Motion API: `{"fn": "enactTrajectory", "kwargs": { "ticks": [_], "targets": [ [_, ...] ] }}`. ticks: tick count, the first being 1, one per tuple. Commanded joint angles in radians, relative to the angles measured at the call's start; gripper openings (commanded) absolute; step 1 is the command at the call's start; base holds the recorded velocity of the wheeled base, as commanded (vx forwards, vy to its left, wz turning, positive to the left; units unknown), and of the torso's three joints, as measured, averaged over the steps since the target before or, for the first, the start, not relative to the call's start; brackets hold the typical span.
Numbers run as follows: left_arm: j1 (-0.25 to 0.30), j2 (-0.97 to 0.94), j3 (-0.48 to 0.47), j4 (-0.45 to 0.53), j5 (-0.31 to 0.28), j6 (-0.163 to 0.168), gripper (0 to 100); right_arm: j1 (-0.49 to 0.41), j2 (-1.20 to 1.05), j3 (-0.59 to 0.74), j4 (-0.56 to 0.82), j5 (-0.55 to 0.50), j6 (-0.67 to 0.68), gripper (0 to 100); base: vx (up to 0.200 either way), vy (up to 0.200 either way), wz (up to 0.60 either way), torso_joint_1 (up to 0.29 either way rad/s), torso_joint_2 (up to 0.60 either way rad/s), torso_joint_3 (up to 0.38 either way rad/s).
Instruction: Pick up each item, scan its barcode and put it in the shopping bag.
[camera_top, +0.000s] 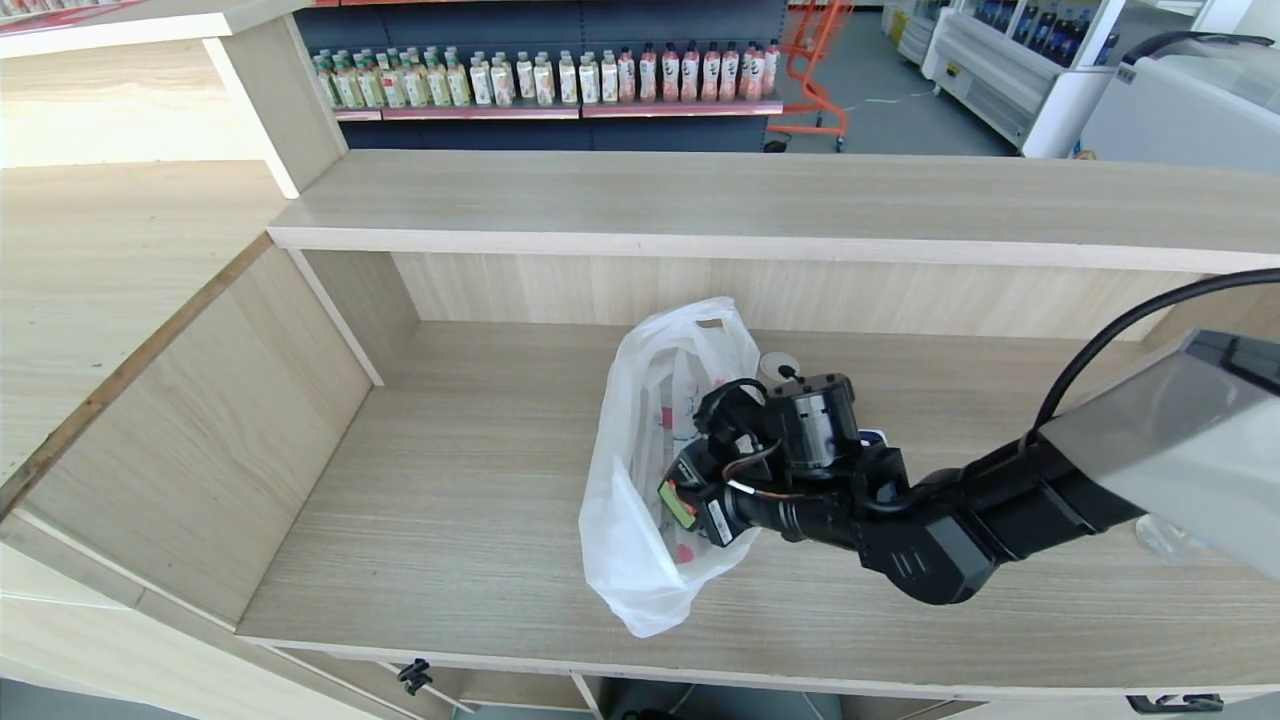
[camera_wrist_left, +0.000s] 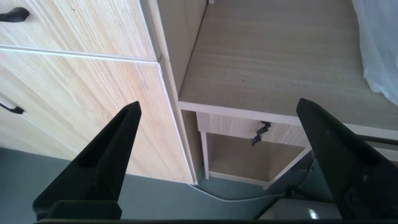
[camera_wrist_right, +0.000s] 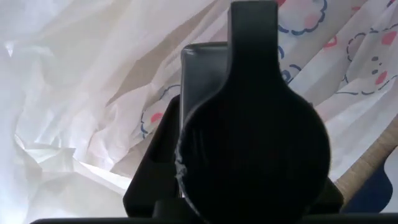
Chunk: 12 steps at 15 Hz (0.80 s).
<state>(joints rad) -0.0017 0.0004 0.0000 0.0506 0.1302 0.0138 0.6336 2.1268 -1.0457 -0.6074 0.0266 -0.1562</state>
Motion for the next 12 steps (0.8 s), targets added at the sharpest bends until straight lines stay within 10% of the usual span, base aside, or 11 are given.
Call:
{"fn": "enactTrajectory", "kwargs": {
  "ticks": [1, 2, 3, 8, 12],
  "targets": [
    [0.000, 0.001, 0.000, 0.000, 0.000, 0.000, 100, 0.005, 0.035, -0.020, -0.002, 0.001, -0.009, 0, 0.000, 0.000, 0.00, 0.000, 0.00, 0.000],
    [0.000, 0.001, 0.000, 0.000, 0.000, 0.000, 100, 0.005, 0.035, -0.033, -0.002, 0.006, 0.001, 0, 0.000, 0.000, 0.00, 0.000, 0.00, 0.000],
    [0.000, 0.001, 0.000, 0.000, 0.000, 0.000, 100, 0.006, 0.033, -0.059, -0.002, 0.010, 0.043, 100, 0.000, 0.000, 0.00, 0.000, 0.00, 0.000],
    [0.000, 0.001, 0.000, 0.002, 0.000, 0.000, 100, -0.011, -0.102, -0.092, 0.006, 0.064, 0.415, 100, 0.000, 0.000, 0.00, 0.000, 0.00, 0.000],
    [0.000, 0.001, 0.000, 0.000, 0.000, 0.000, 100, -0.081, -0.412, 0.131, 0.048, 0.110, 0.580, 100, 0.000, 0.000, 0.00, 0.000, 0.00, 0.000]
  ]
}}
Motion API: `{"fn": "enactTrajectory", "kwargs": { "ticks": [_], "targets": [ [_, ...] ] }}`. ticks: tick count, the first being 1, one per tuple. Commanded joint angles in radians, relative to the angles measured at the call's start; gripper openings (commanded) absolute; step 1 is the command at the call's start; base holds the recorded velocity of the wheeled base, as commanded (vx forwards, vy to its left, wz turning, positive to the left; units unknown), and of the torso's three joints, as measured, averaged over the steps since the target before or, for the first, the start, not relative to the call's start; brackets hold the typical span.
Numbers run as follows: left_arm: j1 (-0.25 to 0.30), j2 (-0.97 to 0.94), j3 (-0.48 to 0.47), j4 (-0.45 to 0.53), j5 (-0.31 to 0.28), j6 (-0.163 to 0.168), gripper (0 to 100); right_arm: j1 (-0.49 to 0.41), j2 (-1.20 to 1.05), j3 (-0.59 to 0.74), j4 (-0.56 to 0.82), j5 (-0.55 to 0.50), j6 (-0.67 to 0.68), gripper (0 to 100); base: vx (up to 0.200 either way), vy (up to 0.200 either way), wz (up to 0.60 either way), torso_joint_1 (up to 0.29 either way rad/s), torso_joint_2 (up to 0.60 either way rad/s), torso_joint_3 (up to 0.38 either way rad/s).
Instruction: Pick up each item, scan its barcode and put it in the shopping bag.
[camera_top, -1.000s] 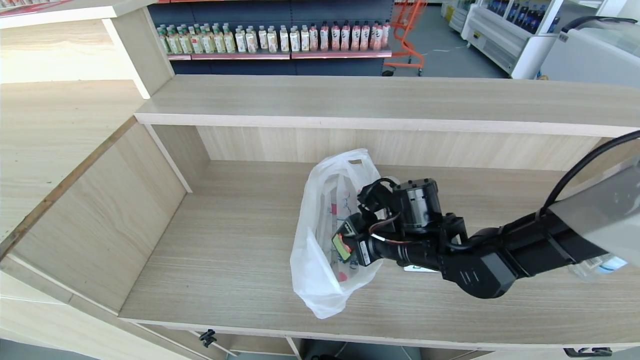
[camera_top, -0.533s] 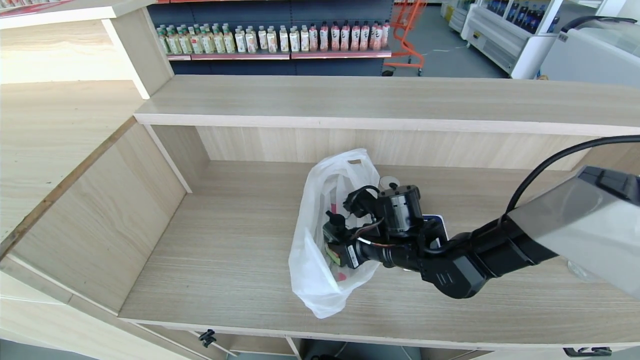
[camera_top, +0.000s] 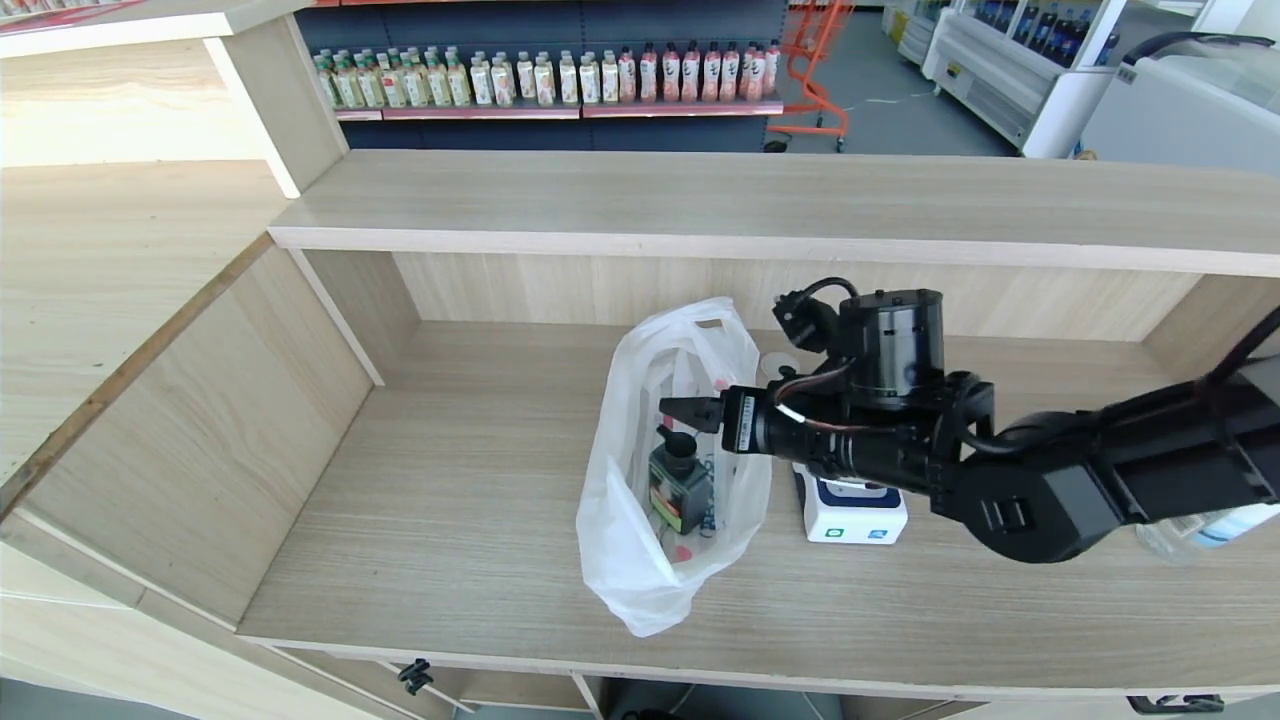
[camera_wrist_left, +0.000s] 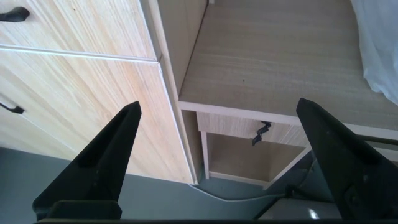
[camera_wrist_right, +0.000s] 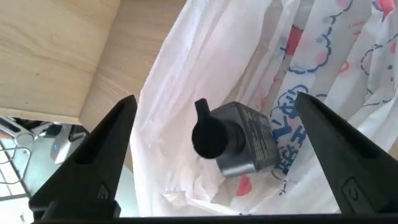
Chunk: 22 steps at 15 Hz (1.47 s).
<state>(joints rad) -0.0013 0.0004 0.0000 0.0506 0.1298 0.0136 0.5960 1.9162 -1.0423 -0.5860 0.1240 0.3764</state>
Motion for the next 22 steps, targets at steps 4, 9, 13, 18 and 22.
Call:
{"fn": "enactTrajectory", "kwargs": {
  "ticks": [4, 9, 13, 18, 22],
  "targets": [
    [0.000, 0.001, 0.000, 0.000, 0.001, 0.000, 100, -0.209, -0.440, 0.303, 0.110, -0.004, -0.047, 100, 0.000, 0.000, 0.00, 0.000, 0.00, 0.000],
    [0.000, 0.001, 0.000, 0.002, 0.001, 0.000, 100, -0.308, -0.459, 0.386, 0.110, -0.003, -0.047, 100, 0.000, 0.000, 0.00, 0.000, 0.00, 0.000],
    [0.000, 0.001, 0.000, 0.000, 0.001, -0.001, 100, -0.312, -0.444, 0.389, 0.110, -0.003, -0.048, 100, -0.200, 0.000, 0.00, 0.007, 0.01, 0.002],
    [0.000, 0.001, 0.000, 0.002, 0.001, 0.000, 100, -0.312, -0.439, 0.390, 0.110, -0.006, -0.050, 100, -0.080, 0.000, 0.00, -0.006, 0.00, 0.002],
    [0.000, 0.001, 0.000, 0.000, 0.001, 0.002, 100, -0.326, -0.442, 0.393, 0.110, -0.060, -0.053, 100, 0.000, -0.200, 0.00, 0.007, 0.00, 0.004]
  ]
}}
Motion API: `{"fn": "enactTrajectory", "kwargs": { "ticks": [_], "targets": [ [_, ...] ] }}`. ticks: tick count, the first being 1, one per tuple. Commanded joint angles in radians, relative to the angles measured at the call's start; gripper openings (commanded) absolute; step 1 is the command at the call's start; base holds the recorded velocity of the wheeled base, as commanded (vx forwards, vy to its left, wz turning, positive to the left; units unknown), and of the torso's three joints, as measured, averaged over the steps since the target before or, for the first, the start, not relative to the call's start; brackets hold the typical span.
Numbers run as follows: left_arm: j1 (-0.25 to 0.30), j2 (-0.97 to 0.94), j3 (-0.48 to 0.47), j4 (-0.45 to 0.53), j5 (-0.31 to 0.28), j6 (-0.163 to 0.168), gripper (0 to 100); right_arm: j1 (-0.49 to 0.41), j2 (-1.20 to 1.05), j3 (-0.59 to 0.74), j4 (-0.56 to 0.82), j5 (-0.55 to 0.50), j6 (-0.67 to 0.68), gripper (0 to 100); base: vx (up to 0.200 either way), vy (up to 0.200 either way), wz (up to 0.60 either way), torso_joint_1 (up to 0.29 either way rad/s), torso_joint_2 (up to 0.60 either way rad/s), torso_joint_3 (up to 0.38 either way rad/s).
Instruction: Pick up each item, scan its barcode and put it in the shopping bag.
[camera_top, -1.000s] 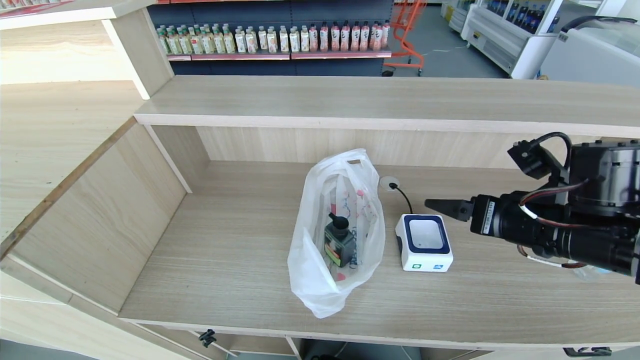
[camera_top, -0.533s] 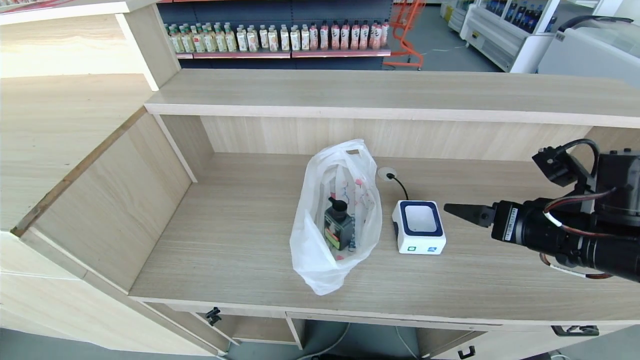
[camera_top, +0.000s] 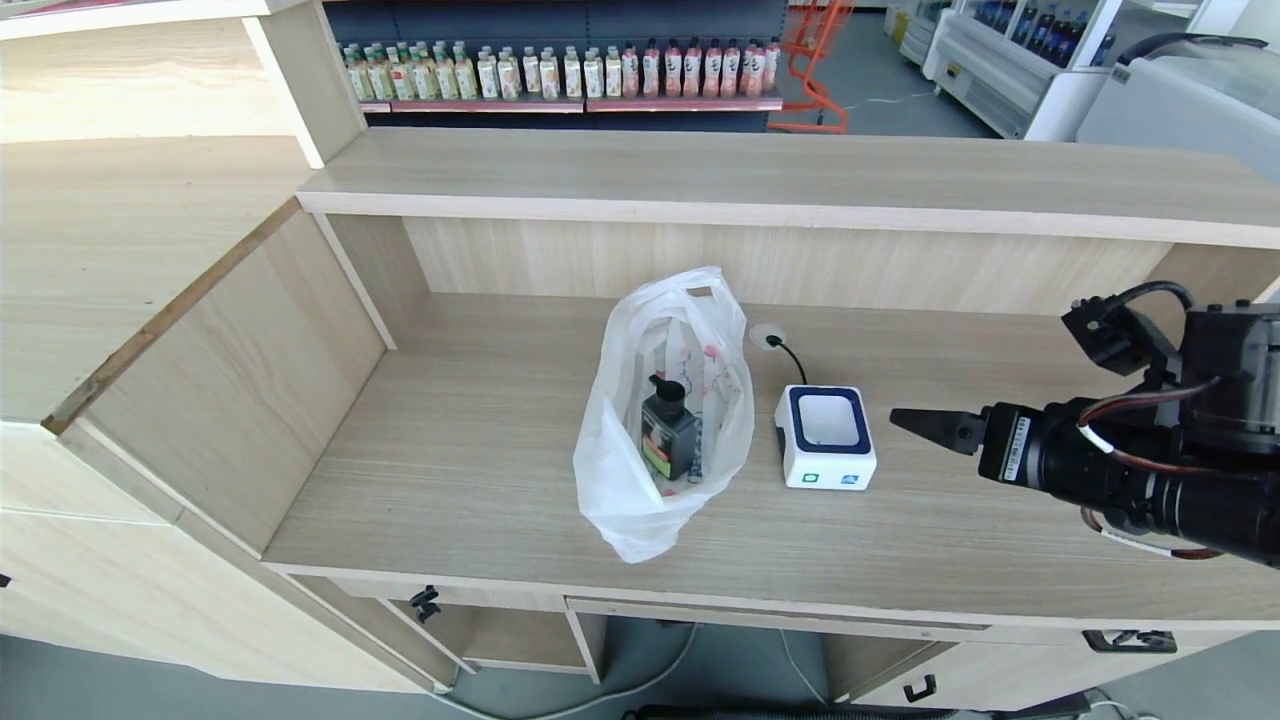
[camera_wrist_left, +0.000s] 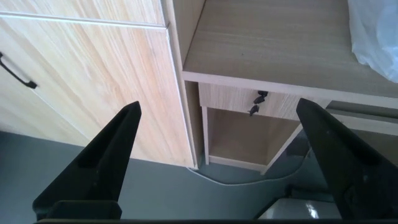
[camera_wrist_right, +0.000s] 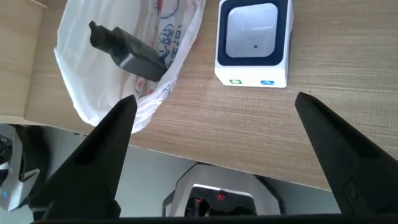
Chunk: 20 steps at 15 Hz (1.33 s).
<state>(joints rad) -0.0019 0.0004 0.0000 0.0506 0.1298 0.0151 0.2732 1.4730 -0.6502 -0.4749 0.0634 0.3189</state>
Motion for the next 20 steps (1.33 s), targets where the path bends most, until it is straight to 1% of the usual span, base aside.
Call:
{"fn": "enactTrajectory", "kwargs": {
  "ticks": [1, 3, 8, 10, 12, 20],
  "targets": [
    [0.000, 0.001, 0.000, 0.000, 0.001, 0.000, 100, -0.014, 0.000, 0.006, -0.001, -0.010, -0.021, 100, 0.000, -0.200, 0.00, 0.002, 0.00, 0.002],
    [0.000, 0.001, 0.000, 0.002, 0.001, 0.000, 100, -0.026, -0.005, 0.038, -0.001, -0.027, -0.063, 100, 0.000, -0.200, 0.00, 0.002, 0.00, 0.002],
    [0.000, 0.001, 0.000, 0.000, 0.001, 0.000, 100, -0.028, -0.036, 0.107, -0.004, -0.031, -0.063, 100, 0.000, -0.200, 0.00, 0.002, 0.00, 0.001],
    [0.000, 0.001, 0.000, 0.000, 0.001, 0.000, 100, -0.037, -0.036, 0.107, -0.004, -0.033, -0.064, 100, 0.000, -0.200, 0.00, 0.000, 0.00, 0.002],
    [0.000, 0.001, 0.000, 0.000, 0.001, 0.000, 100, -0.040, -0.031, 0.109, -0.002, -0.059, -0.066, 100, 0.000, -0.200, 0.00, 0.005, 0.00, 0.007],
    [0.000, 0.001, 0.000, 0.000, 0.001, 0.002, 100, -0.038, -0.026, 0.118, 0.002, -0.071, -0.084, 100, 0.000, -0.200, 0.00, 0.002, 0.00, 0.002]
  ]
}}
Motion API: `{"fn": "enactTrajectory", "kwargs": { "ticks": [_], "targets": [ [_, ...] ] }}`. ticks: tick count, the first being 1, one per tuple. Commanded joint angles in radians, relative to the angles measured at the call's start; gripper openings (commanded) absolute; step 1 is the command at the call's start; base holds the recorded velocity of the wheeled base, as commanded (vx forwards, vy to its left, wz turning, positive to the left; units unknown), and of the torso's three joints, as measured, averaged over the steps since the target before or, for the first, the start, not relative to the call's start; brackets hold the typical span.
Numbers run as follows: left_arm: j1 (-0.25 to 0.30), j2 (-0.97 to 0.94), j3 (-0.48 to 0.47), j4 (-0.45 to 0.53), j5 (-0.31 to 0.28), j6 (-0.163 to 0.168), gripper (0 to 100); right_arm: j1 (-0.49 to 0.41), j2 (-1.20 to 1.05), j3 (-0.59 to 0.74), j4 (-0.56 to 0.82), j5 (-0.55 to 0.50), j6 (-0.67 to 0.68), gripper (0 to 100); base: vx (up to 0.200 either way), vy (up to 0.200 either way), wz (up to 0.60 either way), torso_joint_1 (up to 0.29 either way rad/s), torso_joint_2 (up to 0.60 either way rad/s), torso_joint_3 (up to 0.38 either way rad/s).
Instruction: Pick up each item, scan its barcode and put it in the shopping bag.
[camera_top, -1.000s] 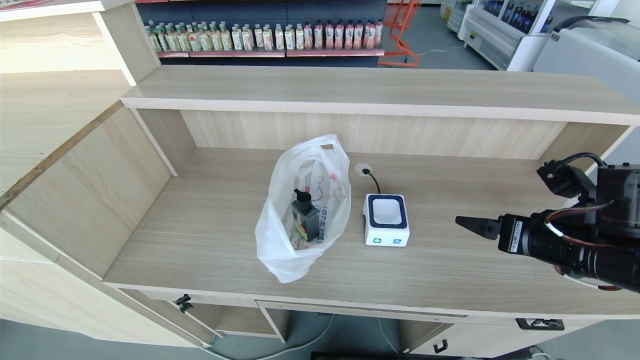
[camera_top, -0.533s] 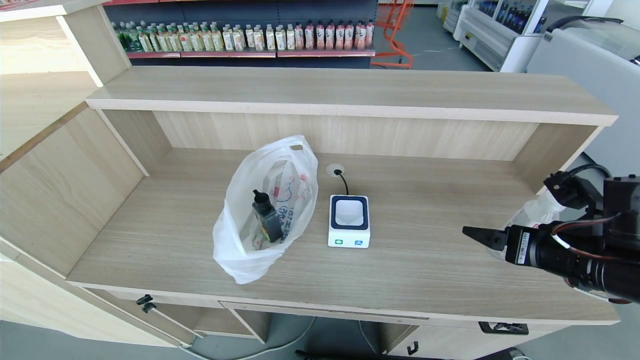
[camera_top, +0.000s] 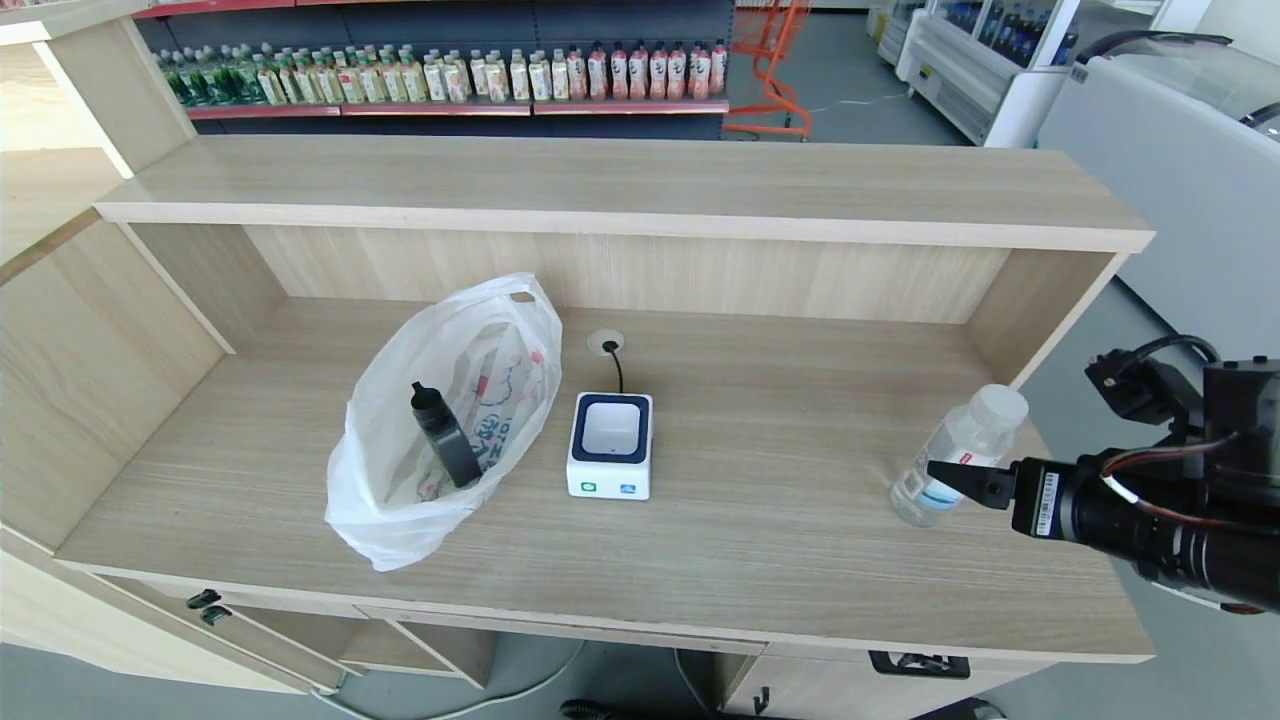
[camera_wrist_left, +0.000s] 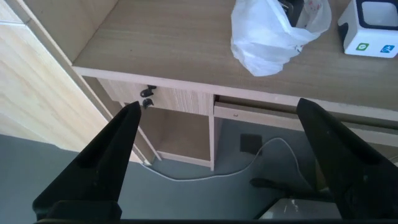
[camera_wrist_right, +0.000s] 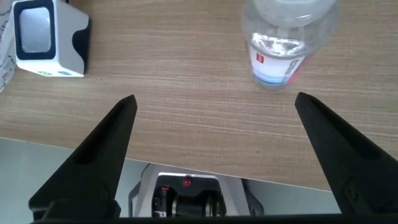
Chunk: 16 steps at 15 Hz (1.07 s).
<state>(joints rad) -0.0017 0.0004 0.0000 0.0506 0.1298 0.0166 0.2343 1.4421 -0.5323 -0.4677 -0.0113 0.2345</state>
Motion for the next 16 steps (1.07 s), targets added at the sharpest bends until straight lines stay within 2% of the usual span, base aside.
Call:
{"fn": "enactTrajectory", "kwargs": {
  "ticks": [1, 7, 10, 13, 16],
  "targets": [
    [0.000, 0.001, 0.000, 0.000, 0.001, 0.000, 100, 0.000, 0.006, 0.000, 0.012, -0.006, -0.003, 100, 0.000, -0.200, 0.00, 0.007, 0.00, 0.002],
    [0.000, 0.001, 0.000, 0.000, 0.001, -0.003, 100, 0.008, 0.029, -0.005, 0.015, -0.009, -0.029, 100, 0.000, 0.000, 0.00, 0.000, 0.00, 0.000],
    [0.000, 0.001, 0.000, 0.000, 0.001, -0.003, 100, 0.039, 0.072, -0.006, 0.004, -0.050, -0.030, 100, 0.000, 0.000, 0.00, 0.000, 0.00, 0.000],
    [0.000, 0.001, 0.000, 0.000, 0.001, -0.003, 100, 0.073, 0.159, 0.005, -0.123, -0.090, -0.032, 100, 0.000, 0.000, 0.00, 0.000, 0.00, 0.000],
    [0.000, 0.001, 0.000, 0.000, 0.001, -0.003, 100, 0.079, 0.251, 0.008, -0.253, -0.108, -0.098, 100, 0.000, 0.000, 0.00, 0.000, 0.00, 0.000]
  ]
}}
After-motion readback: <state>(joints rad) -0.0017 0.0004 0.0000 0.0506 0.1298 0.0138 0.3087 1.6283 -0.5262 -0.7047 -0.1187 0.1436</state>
